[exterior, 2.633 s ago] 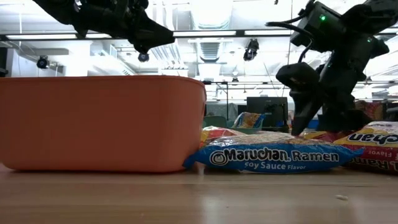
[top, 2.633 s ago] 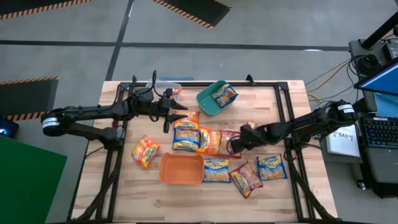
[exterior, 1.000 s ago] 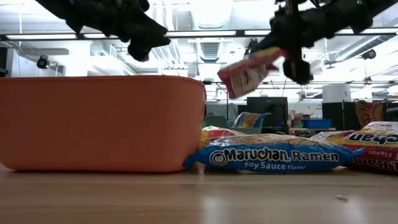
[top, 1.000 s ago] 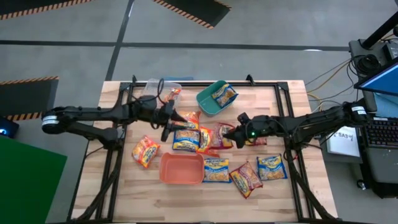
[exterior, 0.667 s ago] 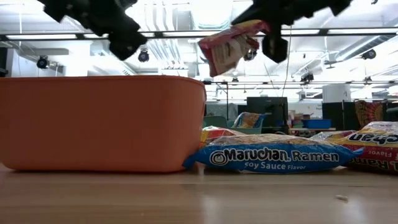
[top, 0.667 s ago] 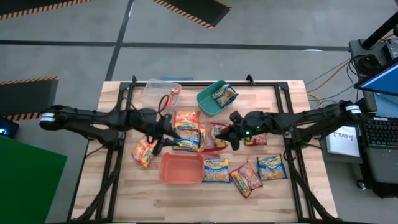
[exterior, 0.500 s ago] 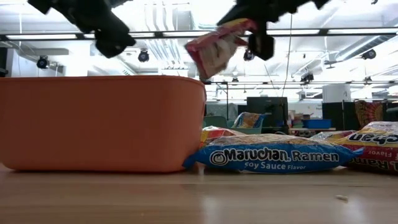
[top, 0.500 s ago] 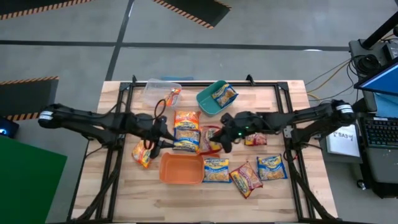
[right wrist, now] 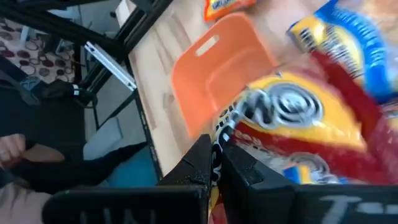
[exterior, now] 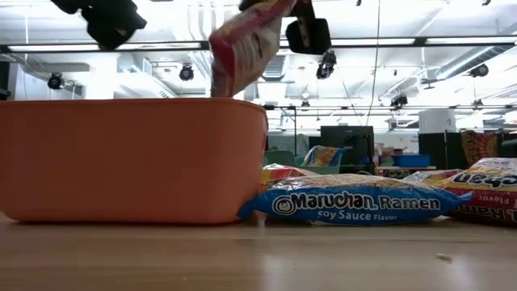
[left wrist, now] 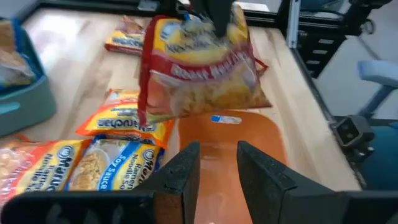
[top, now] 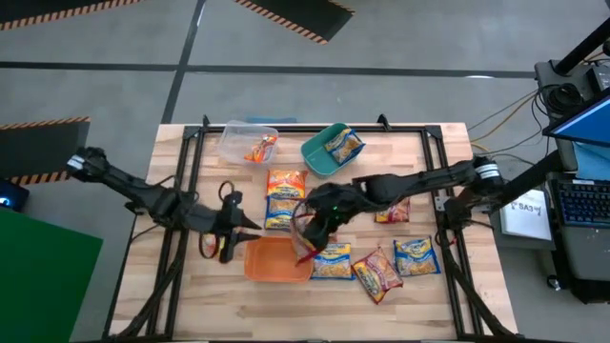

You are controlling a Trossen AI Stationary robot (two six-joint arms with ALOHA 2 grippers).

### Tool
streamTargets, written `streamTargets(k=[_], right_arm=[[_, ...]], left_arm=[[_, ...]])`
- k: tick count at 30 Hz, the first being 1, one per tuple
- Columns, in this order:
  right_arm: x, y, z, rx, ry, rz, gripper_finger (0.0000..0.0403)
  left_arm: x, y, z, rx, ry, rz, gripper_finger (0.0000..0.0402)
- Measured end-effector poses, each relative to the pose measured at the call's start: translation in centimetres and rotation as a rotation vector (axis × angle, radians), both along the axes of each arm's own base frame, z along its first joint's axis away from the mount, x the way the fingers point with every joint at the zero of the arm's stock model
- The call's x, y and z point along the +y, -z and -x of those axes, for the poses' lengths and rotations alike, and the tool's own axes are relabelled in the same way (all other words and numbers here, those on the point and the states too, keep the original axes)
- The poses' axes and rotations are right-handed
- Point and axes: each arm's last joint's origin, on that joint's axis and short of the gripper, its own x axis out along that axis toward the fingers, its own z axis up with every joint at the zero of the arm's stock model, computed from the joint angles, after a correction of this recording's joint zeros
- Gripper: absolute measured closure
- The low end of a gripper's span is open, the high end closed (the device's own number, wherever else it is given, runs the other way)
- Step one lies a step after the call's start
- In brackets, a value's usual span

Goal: Sort Maruchan noodles
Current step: Put the red noodle pack into the orange bin

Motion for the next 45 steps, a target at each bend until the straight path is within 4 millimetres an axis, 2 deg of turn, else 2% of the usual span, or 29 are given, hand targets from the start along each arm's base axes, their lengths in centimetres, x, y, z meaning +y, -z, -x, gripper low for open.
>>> streamTargets(k=[8,17,25,33,45], right_arm=[[1.8,2.3,-1.7,0.081,0.03,-0.026,0.0394],[2.8,5.0,-2.5,0.15,0.043,0.028,0.0394],[2.8,5.2,-2.7,0.132,0.022,0.076,0.0394],[3.7,5.2,-2.5,0.129,0.0,0.076,0.0391],[4.2,5.1,-2.5,0.103,-0.013,0.109,0.039]], left_arm=[[-2.5,0.9,0.0,-0.01,-0.042,-0.045,0.0315],[-4.6,3.0,-2.5,-0.005,-0.031,-0.049,0.0316],[-5.7,6.0,-4.4,0.041,-0.092,-0.084,0.0316],[-6.2,8.5,-5.3,0.097,-0.161,-0.119,0.0316],[-6.3,9.7,-6.0,0.072,-0.247,-0.182,0.0316]])
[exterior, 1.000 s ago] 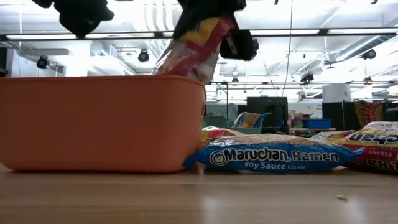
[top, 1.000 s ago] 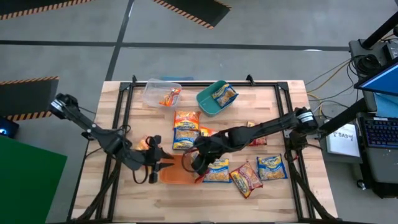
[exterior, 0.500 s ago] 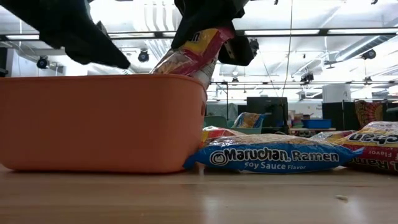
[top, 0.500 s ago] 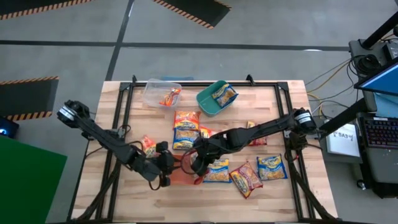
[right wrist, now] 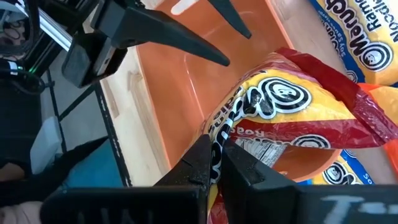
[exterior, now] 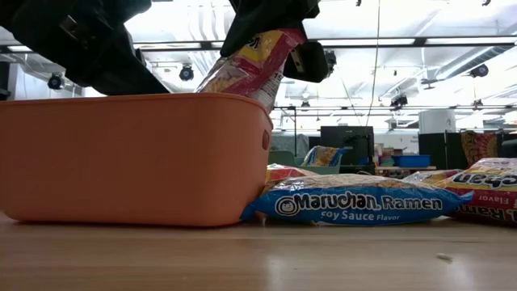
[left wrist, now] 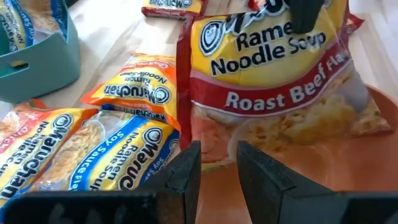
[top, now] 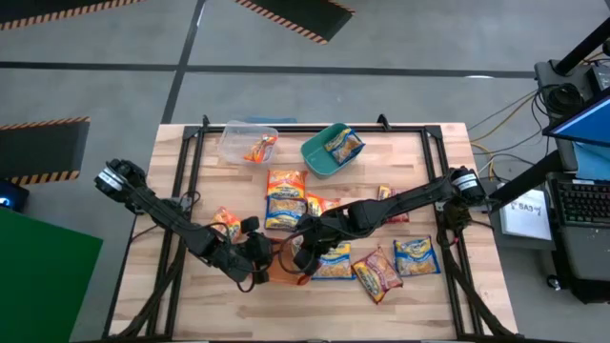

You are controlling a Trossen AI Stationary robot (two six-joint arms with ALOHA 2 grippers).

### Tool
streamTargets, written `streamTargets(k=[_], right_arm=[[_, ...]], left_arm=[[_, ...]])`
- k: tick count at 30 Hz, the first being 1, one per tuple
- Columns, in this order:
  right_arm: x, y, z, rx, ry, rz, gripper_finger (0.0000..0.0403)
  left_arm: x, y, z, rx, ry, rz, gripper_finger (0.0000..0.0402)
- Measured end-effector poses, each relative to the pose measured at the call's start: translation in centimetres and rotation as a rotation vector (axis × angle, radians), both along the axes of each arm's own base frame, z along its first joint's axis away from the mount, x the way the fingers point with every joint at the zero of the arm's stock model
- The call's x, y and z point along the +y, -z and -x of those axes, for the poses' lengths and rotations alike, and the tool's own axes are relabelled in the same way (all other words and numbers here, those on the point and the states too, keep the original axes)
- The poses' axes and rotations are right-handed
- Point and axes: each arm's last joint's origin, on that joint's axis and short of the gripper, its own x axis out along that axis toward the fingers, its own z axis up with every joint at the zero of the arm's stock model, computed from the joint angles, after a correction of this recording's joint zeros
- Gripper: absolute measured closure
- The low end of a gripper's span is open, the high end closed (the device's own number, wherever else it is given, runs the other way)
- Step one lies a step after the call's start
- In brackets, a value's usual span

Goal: Sort Maruchan noodles
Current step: Put the red noodle pack into the orange bin

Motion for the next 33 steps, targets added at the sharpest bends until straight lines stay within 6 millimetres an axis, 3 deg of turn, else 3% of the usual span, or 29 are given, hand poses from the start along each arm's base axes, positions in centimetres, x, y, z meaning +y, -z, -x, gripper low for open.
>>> streamTargets(k=[16,28,33], right_arm=[[1.0,-0.1,0.2,-0.012,-0.034,0.006,0.0382],[1.1,-0.2,0.2,-0.018,-0.052,0.007,0.0274],[1.1,-1.3,0.7,-0.032,-0.127,0.025,0.0247]], left_arm=[[0.1,1.8,-1.7,-0.016,-0.014,-0.02,0.0316],[0.1,1.9,-1.8,-0.014,-0.012,-0.022,0.0316],[0.2,1.8,-1.8,-0.014,0.003,-0.045,0.0316]])
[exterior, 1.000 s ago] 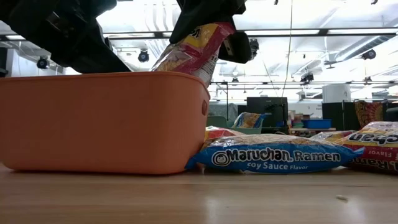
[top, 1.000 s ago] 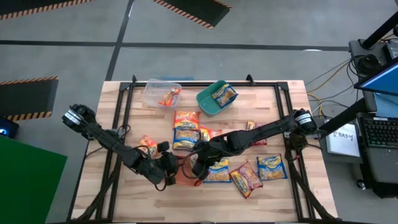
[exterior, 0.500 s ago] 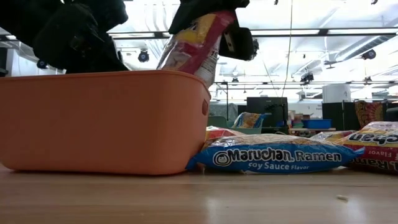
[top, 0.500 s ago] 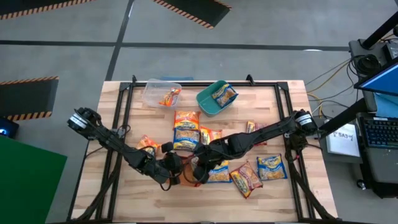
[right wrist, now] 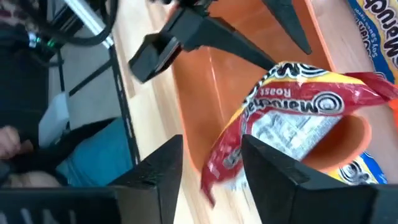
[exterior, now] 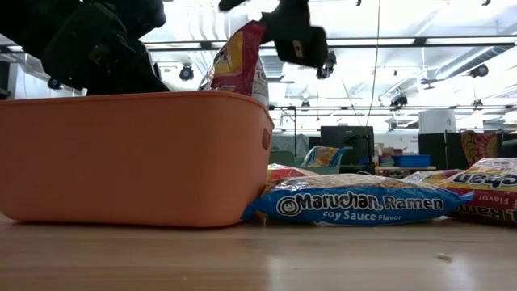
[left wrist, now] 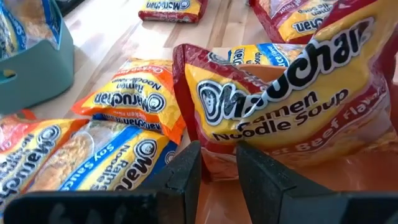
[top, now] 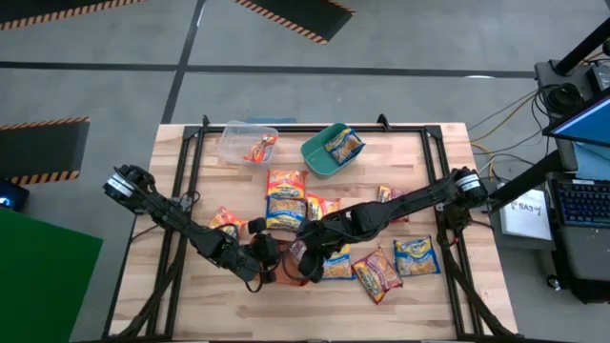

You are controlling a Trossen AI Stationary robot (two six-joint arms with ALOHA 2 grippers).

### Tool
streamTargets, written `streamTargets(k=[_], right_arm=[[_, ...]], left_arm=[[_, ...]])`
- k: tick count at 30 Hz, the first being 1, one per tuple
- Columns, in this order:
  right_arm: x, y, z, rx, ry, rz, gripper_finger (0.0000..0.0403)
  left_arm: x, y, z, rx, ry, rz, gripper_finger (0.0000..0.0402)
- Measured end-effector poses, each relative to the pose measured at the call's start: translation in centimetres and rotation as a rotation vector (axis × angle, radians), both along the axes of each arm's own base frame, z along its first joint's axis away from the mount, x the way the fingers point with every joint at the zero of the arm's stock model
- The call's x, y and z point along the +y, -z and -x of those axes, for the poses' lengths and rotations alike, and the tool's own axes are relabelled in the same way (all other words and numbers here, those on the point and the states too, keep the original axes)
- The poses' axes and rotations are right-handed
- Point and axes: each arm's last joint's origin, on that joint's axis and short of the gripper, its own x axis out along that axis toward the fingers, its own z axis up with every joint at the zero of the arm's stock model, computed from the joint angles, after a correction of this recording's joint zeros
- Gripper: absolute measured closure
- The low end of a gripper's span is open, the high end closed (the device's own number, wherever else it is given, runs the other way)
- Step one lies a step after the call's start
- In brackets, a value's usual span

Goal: Sort Maruchan noodles
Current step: Put the red noodle pack into the orange bin, then put the orange noodle pack into the transparent bin

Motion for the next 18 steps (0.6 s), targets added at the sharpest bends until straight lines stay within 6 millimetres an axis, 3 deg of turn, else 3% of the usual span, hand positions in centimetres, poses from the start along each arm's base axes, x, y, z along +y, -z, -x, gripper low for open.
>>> streamTargets(k=[9,18], right_arm=[[-0.2,-2.1,4.1,-0.017,-0.117,0.306,0.0264],[-1.5,-1.4,8.3,-0.232,-0.12,0.396,0.0319]], left_arm=[[-0.4,-0.8,0.4,0.066,0.192,-0.005,0.0316],[-0.4,-4.4,0.7,-0.079,0.343,-0.037,0.0316]])
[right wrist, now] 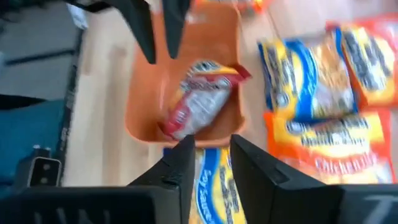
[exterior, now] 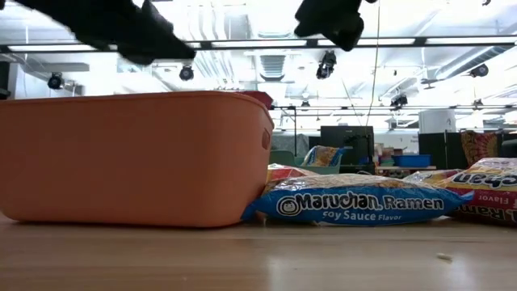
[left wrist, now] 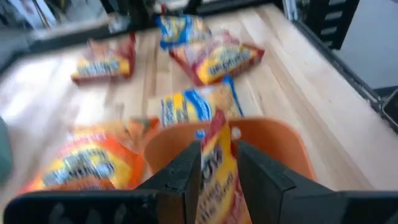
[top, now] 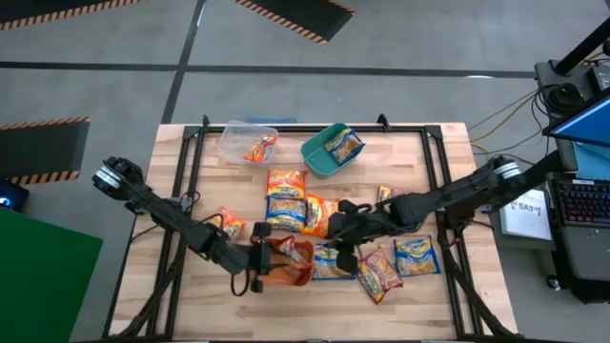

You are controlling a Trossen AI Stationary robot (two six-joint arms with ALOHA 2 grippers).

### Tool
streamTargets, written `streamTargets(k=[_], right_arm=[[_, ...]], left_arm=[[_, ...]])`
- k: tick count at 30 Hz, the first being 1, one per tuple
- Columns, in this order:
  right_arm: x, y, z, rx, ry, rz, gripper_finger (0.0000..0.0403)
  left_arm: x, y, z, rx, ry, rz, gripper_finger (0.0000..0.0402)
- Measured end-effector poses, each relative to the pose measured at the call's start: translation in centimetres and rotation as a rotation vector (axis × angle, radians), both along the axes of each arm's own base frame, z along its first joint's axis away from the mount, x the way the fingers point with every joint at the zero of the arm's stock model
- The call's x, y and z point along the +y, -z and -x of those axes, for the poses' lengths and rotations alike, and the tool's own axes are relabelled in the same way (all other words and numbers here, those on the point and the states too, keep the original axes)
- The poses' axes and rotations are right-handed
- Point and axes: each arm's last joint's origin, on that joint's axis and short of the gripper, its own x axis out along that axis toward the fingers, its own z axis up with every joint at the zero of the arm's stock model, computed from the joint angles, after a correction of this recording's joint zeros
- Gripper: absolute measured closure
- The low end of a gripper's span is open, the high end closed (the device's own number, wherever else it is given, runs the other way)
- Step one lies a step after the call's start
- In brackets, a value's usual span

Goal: Sort Maruchan noodles
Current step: Put the orange noodle pack into the transparent bin

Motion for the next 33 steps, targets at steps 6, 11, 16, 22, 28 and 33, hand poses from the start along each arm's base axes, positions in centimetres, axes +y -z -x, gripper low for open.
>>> streamTargets(k=[6,11,16,22,28,33], right_arm=[[-1.0,1.0,3.0,-0.315,-0.096,0.065,0.0349],[-1.8,1.5,5.2,-0.52,-0.131,0.12,0.0365],[-2.8,2.1,6.5,-0.589,-0.118,0.152,0.037],[-3.7,2.4,7.1,-0.596,-0.125,0.218,0.037],[-4.9,2.4,7.5,-0.611,-0.16,0.269,0.037],[-6.6,2.4,7.6,-0.612,-0.148,0.261,0.037]], left_arm=[[0.3,0.2,0.1,0.026,0.028,-0.1,0.0316],[1.3,0.8,1.4,0.184,-0.048,-0.059,0.0316],[1.6,0.0,1.7,0.166,-0.069,-0.016,0.0316],[2.3,-1.8,1.3,0.098,-0.051,-0.057,0.0316],[4.2,-2.8,0.6,0.076,-0.079,-0.126,0.0316],[7.0,-3.1,0.0,0.086,-0.151,-0.172,0.0316]])
